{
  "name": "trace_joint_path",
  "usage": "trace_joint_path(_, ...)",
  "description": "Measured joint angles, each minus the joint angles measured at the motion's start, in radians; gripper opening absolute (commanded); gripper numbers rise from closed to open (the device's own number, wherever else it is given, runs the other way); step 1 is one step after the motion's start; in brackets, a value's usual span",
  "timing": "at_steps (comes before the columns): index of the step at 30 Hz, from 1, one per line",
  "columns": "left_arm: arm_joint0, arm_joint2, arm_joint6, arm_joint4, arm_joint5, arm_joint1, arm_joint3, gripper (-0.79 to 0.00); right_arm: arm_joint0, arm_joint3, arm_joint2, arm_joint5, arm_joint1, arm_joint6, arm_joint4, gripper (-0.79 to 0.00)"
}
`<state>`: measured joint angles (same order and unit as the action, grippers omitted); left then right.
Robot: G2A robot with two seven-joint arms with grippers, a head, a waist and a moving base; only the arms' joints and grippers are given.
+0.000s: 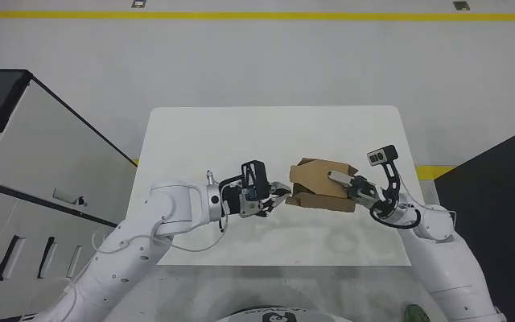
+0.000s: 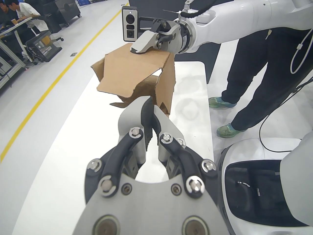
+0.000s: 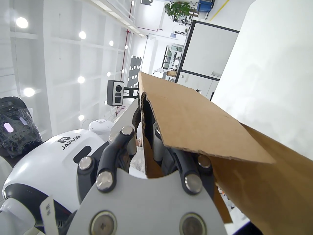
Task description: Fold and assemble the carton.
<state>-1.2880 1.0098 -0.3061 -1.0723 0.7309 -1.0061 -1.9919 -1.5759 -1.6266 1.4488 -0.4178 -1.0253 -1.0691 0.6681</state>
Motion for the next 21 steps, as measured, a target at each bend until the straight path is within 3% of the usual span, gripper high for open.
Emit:
trace_joint_path(2,0.004,-0.005,-0.003,0.003,-0.002,-0.001,-0.002,-0.76,-0.002,-0.003,0.001,-0.004,0.0,0.005,-0.004,-0.785)
trace_joint_path(3,0.006,-0.006,-0.005,0.004,-0.002,-0.002,-0.002,-0.683,-0.003,-0.004,0.001,-0.007,0.0,0.007,-0.006,-0.785)
trace_joint_path(7,0.006,-0.006,-0.01,0.008,-0.002,-0.002,0.0,-0.529,-0.004,-0.007,0.002,-0.013,-0.001,0.012,-0.016,-0.785)
trace_joint_path(12,0.0,-0.001,-0.014,0.011,-0.004,-0.001,-0.004,-0.486,-0.005,-0.011,0.002,-0.018,-0.002,0.015,-0.023,-0.785)
trace_joint_path(21,-0.006,0.001,-0.016,0.014,0.0,-0.001,-0.009,-0.496,-0.002,-0.009,-0.001,-0.026,-0.003,0.023,-0.039,-0.785)
